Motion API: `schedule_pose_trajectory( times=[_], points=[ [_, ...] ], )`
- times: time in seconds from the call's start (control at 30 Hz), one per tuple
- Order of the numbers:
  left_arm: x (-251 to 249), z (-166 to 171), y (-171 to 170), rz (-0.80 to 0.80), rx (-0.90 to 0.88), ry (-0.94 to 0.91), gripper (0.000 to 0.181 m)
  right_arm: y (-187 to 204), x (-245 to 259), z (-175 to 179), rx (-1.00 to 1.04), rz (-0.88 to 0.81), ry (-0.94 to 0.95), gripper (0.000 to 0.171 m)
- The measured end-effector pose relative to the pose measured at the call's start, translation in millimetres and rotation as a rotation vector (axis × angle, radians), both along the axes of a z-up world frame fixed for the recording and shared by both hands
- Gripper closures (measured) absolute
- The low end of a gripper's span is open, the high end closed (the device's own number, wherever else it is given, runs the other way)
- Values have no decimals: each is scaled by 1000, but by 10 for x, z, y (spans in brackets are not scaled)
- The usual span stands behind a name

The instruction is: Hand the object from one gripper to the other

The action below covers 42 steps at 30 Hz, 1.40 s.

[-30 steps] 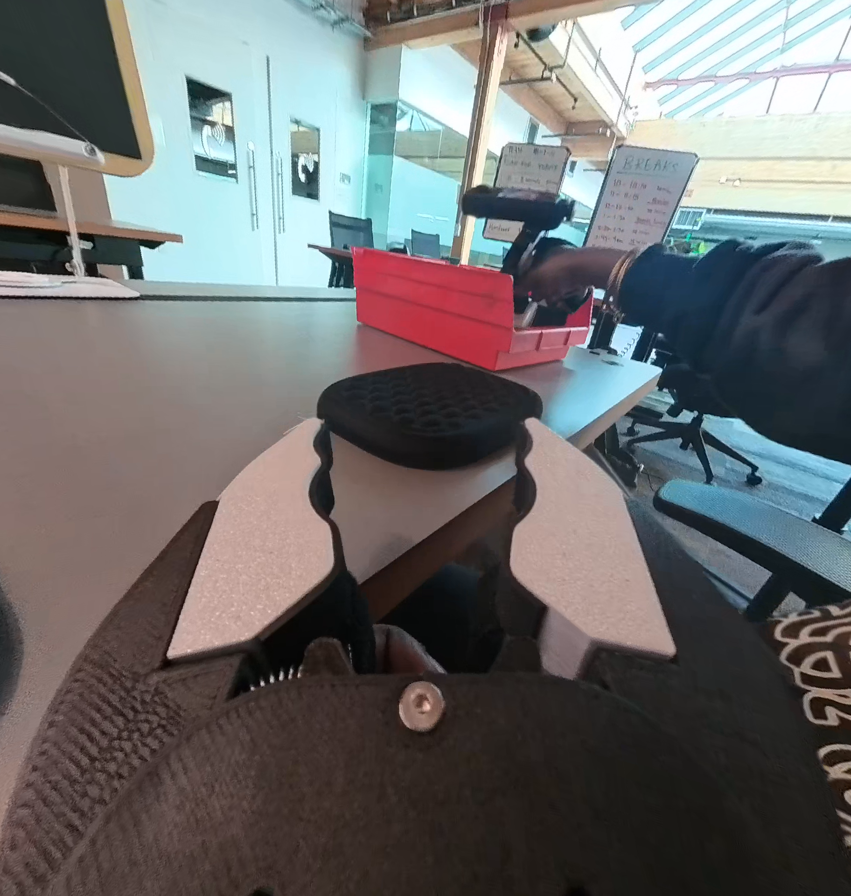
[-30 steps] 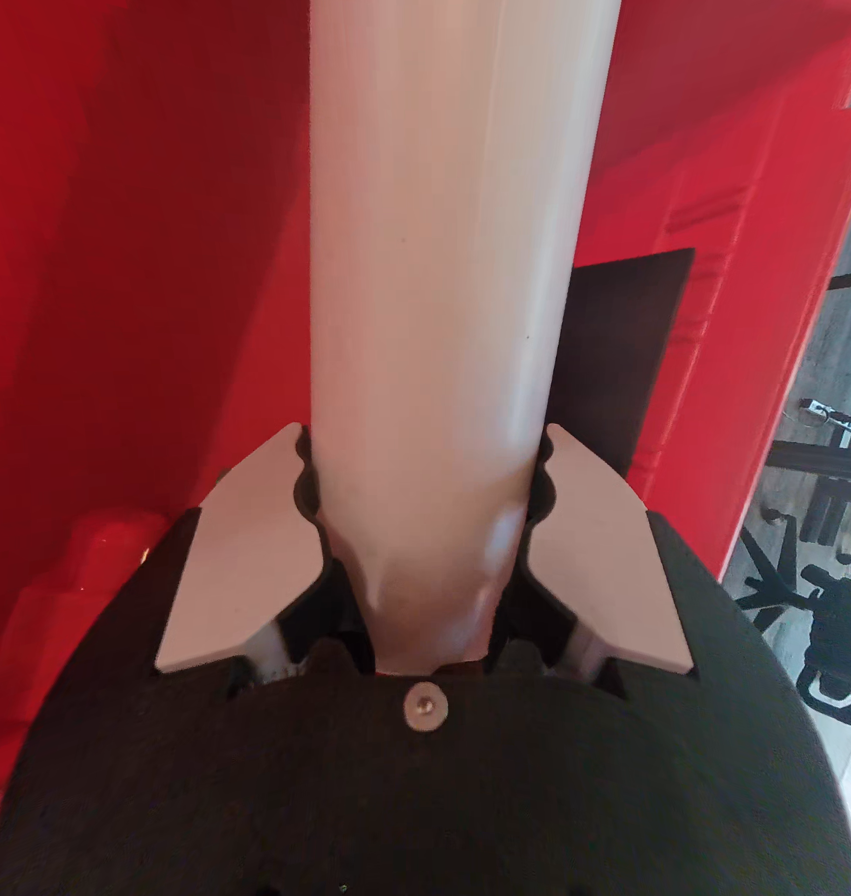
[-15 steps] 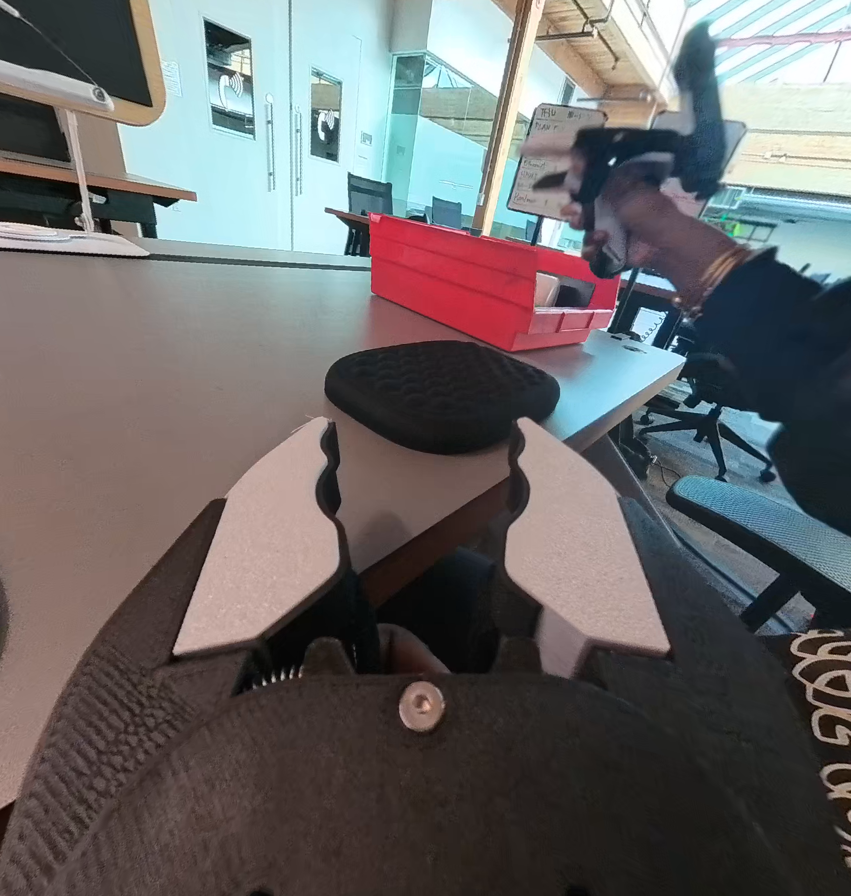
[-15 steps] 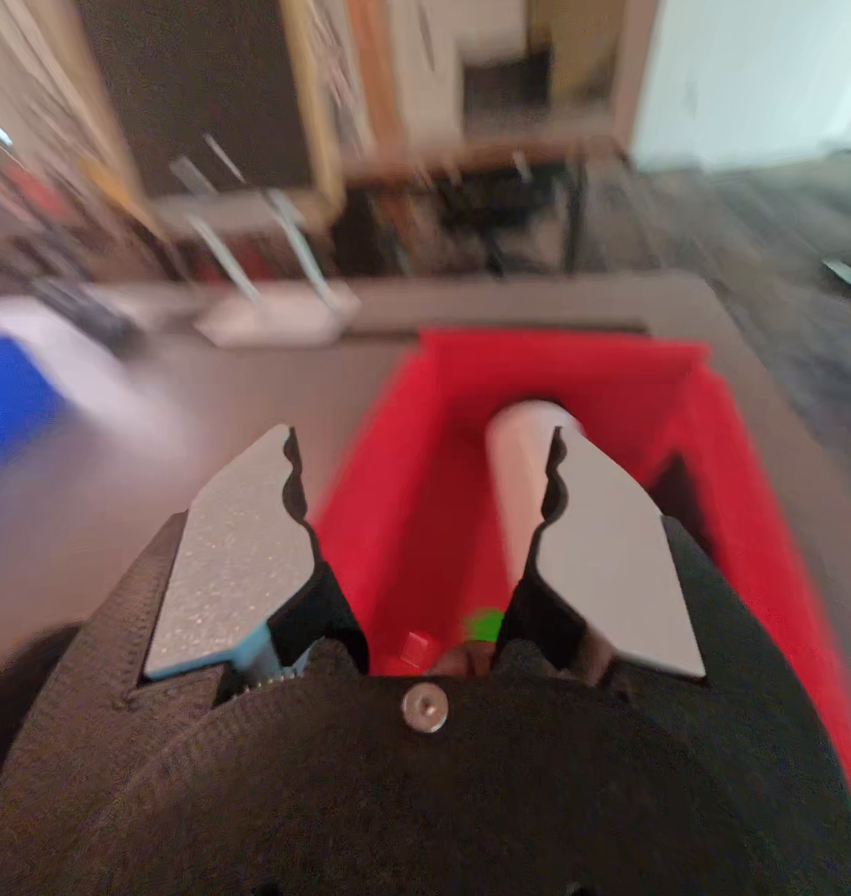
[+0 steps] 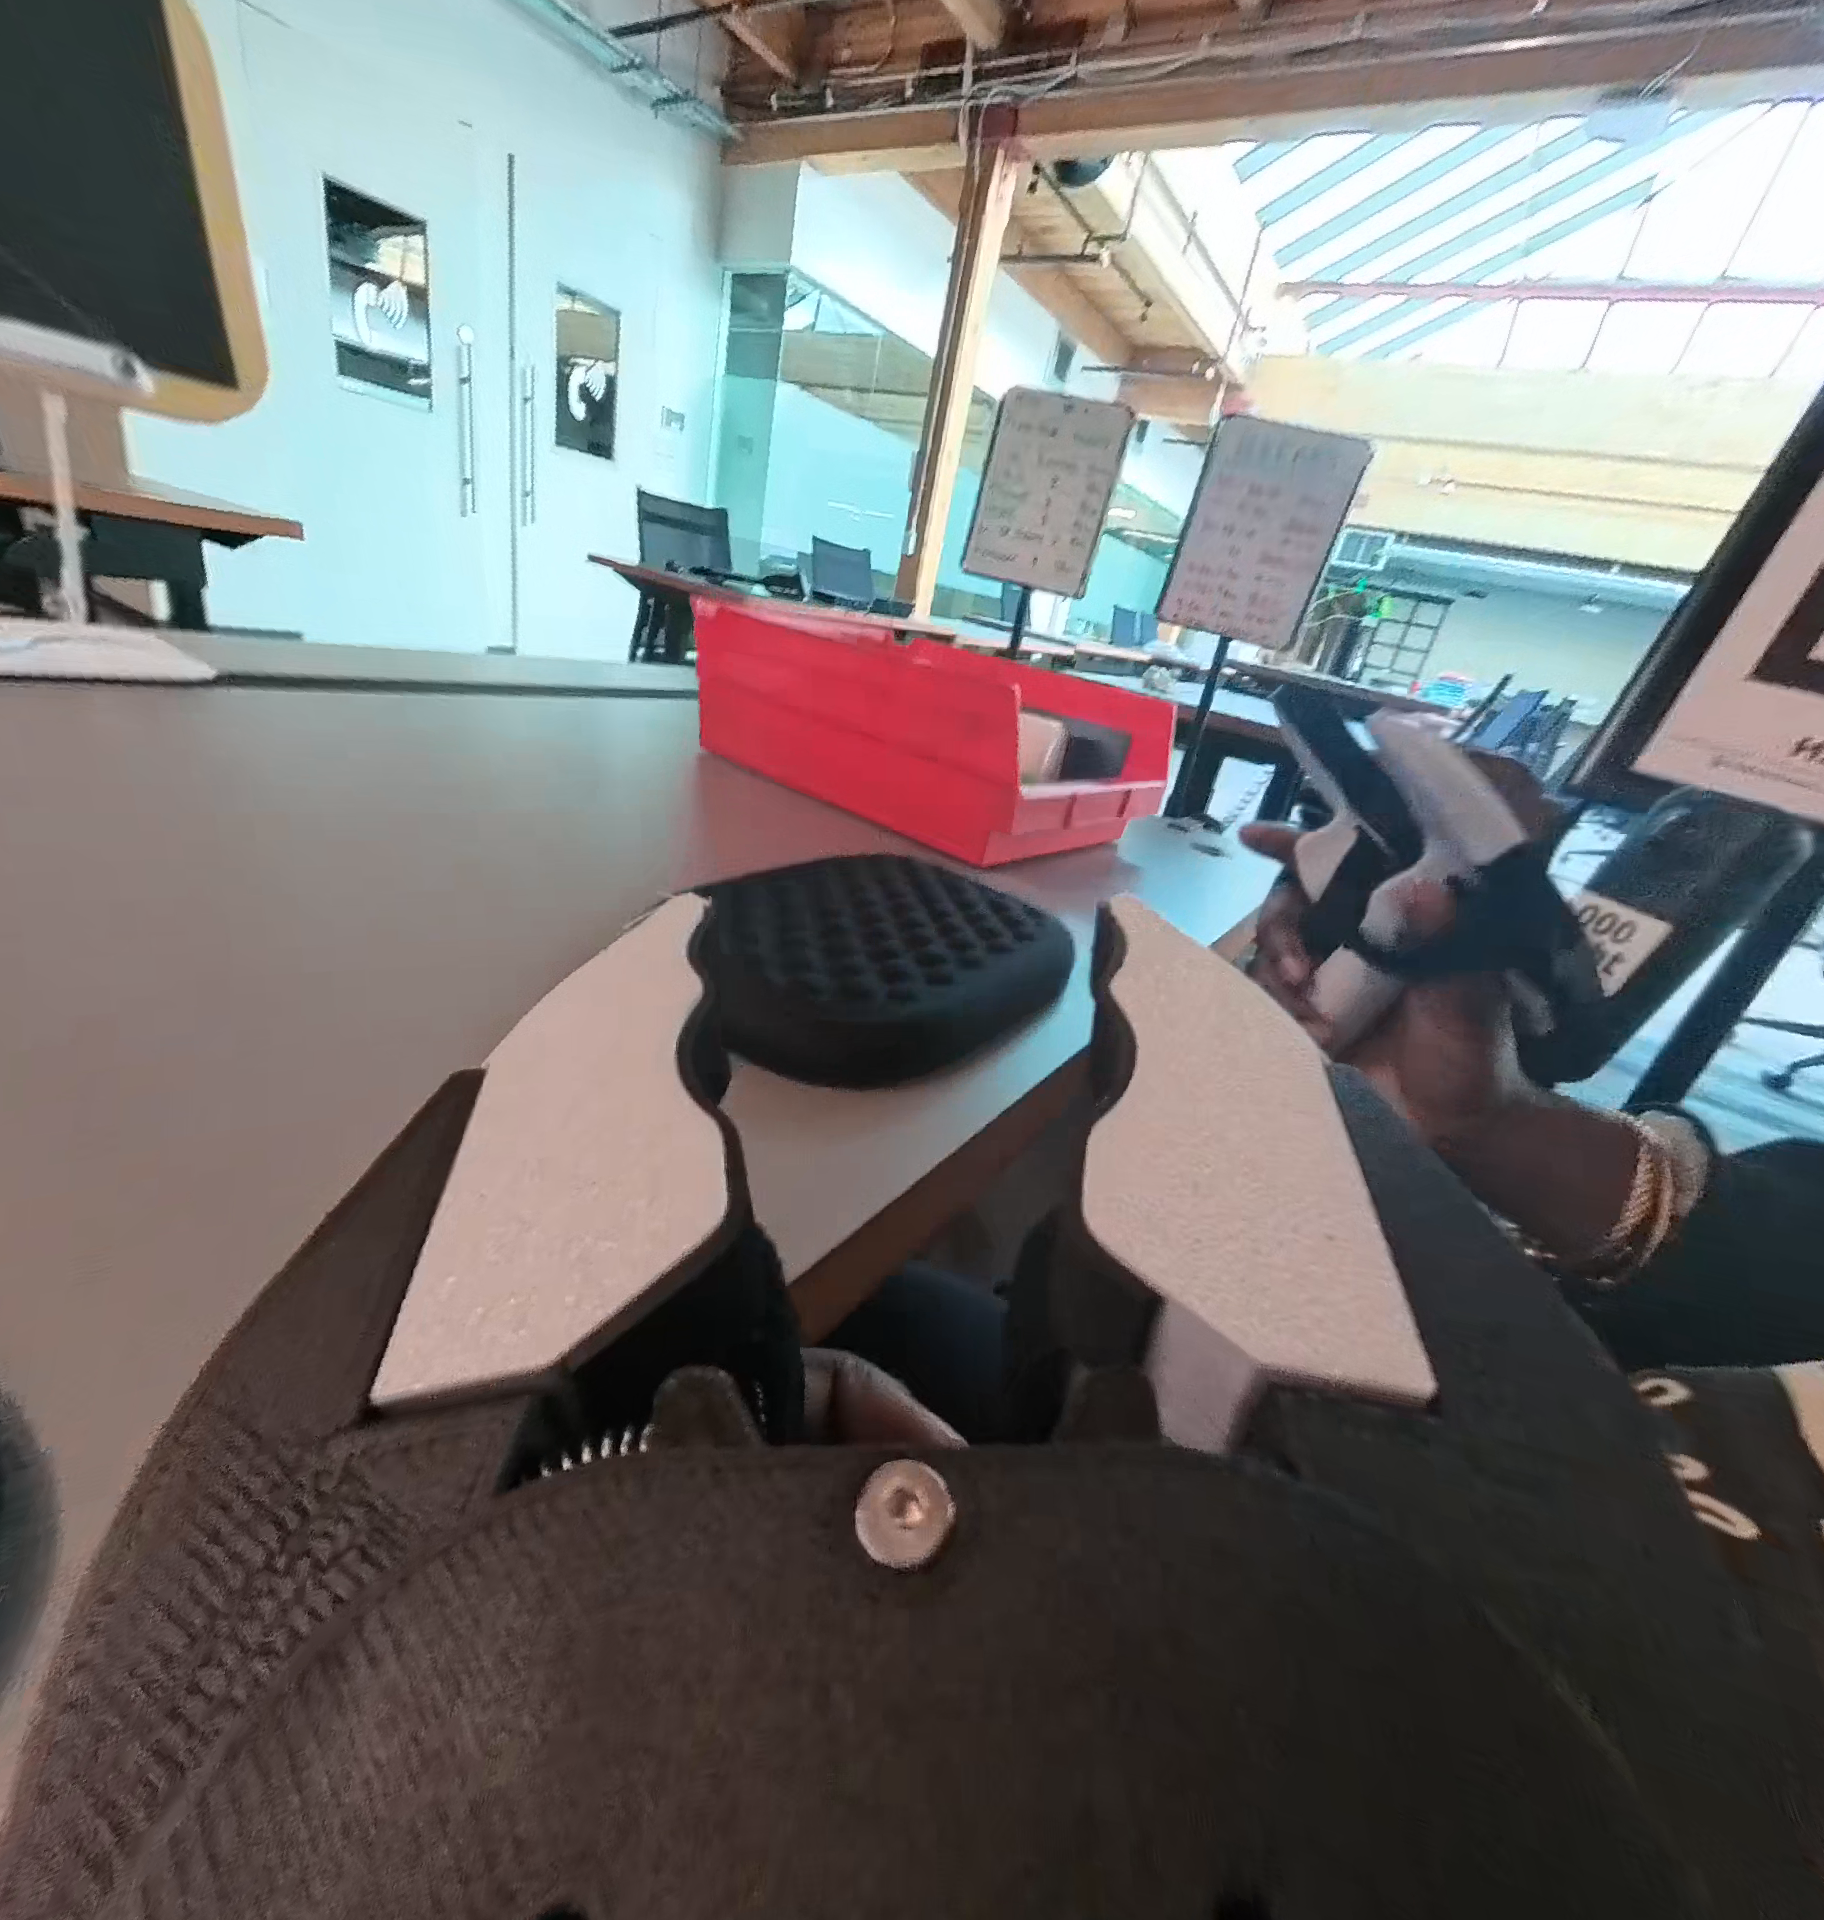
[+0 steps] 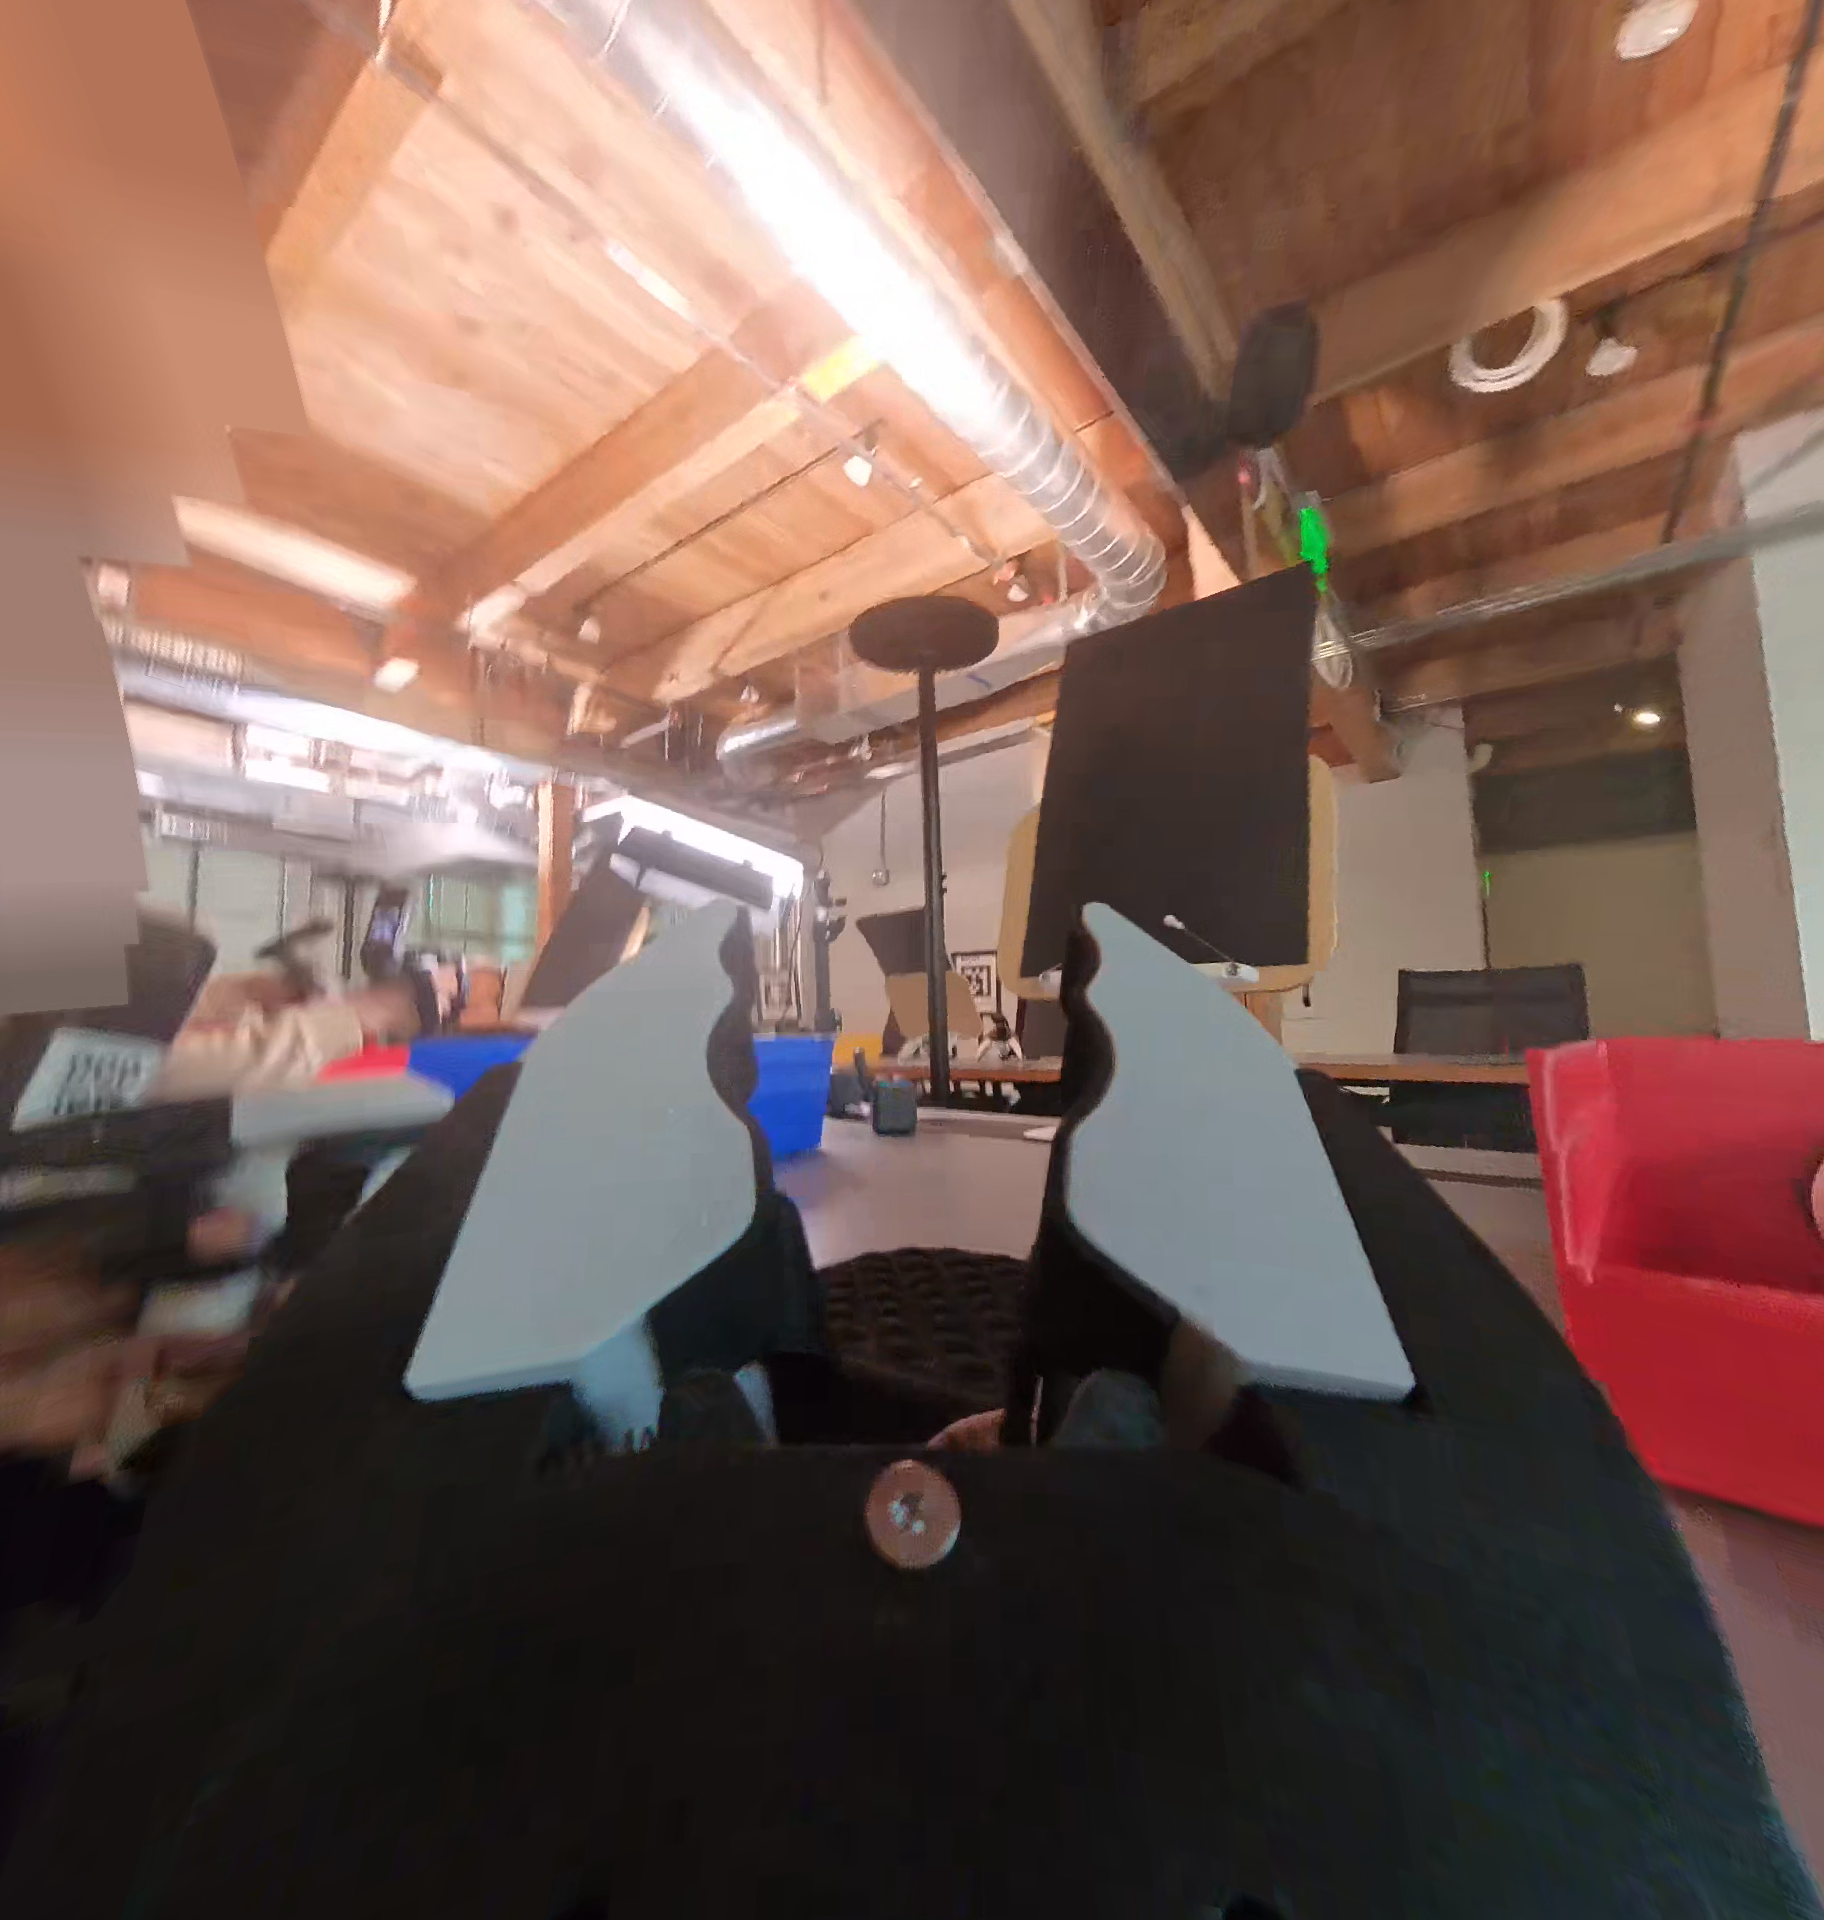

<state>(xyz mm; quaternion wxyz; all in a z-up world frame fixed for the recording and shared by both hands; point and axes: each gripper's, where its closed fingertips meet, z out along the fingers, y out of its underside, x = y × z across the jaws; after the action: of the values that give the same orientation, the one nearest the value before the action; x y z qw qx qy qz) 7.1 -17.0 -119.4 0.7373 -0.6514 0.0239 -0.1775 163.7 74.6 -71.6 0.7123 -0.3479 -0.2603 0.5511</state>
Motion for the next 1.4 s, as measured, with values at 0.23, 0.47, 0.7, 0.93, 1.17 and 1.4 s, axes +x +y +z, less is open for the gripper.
schedule_pose_trajectory(
  times=[0.23,0.47,0.7,0.93,1.17,1.4],
  points=[
    [-886,479,-265,247,-53,131,108,-19,-155,-159,33,9,-100,115],
    [-2830,319,-577,674,-422,77,100,-168,-385,-348,139,7,-253,118],
    [-3826,-379,-580,788,-946,8,101,-303,-510,-480,271,-14,-354,120],
    [-3996,-672,-463,763,-1273,102,110,-277,-479,-459,261,-18,-343,121],
    [-3985,-454,-497,795,-1198,121,120,-265,-478,-472,280,-34,-359,122],
    [-3878,88,-558,737,-948,88,137,-320,-528,-532,340,-49,-405,123]
  ],
)
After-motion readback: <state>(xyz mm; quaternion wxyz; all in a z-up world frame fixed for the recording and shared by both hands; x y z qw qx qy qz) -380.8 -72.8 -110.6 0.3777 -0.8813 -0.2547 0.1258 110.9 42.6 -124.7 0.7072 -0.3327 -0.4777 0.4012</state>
